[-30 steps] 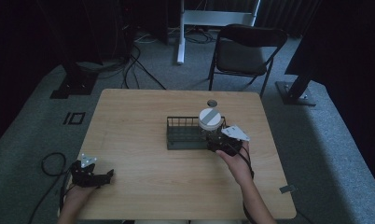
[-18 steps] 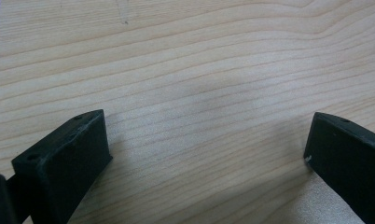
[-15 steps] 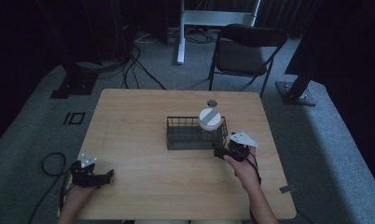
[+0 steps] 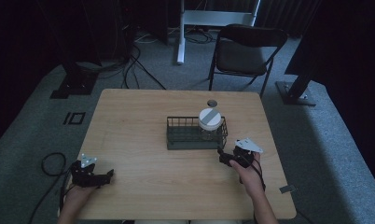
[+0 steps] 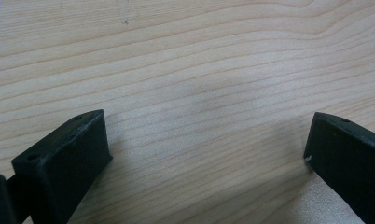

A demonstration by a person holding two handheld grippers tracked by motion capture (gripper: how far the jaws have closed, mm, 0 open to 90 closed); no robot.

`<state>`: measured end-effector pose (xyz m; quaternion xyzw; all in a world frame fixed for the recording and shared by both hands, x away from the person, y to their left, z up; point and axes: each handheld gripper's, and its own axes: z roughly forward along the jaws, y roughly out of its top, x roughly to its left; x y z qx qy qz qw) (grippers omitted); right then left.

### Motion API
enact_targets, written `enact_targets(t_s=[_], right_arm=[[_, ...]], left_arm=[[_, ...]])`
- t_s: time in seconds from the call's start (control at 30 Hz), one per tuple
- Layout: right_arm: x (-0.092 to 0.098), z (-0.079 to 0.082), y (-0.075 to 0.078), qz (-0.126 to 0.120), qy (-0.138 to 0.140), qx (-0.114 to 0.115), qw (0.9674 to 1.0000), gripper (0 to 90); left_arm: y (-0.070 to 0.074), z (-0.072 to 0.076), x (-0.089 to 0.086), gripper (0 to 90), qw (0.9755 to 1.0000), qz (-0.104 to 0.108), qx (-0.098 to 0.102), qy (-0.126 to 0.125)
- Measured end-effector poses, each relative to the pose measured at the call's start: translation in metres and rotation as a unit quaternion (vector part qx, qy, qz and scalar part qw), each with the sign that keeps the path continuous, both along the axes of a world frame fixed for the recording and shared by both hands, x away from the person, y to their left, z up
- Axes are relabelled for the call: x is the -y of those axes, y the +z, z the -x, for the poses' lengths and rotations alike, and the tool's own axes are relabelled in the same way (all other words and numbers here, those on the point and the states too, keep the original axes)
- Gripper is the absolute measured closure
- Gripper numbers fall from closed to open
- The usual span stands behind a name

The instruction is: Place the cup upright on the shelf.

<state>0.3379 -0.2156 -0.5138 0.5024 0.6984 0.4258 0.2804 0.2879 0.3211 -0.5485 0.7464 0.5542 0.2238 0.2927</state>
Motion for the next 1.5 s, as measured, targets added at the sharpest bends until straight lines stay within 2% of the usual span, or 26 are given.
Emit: enact_targets(t_s=[0.17, 0.5, 0.73, 1.07, 1.5], right_arm=[[0.008, -0.001, -0.009, 0.017, -0.004, -0.015, 0.9997, 12.6], [0.023, 0.001, -0.018, 0.020, 0.000, -0.035, 0.9992, 13.1], [0.035, 0.002, -0.025, 0.023, -0.014, -0.048, 0.9985, 13.1], [0.042, 0.002, -0.029, 0.025, -0.025, -0.064, 0.9974, 12.9], [0.048, 0.000, -0.036, 0.051, -0.038, -0.090, 0.9939, 12.9]], left_arm=[[0.000, 0.000, 0.000, 0.1, 1.0000, 0.000, 0.000, 0.000], [0.000, 0.000, 0.000, 0.1, 1.0000, 0.000, 0.000, 0.000], [0.000, 0.000, 0.000, 0.1, 1.0000, 0.000, 0.000, 0.000], [0.000, 0.000, 0.000, 0.1, 1.0000, 0.000, 0.000, 0.000], [0.000, 0.000, 0.000, 0.1, 1.0000, -0.001, 0.000, -0.001]])
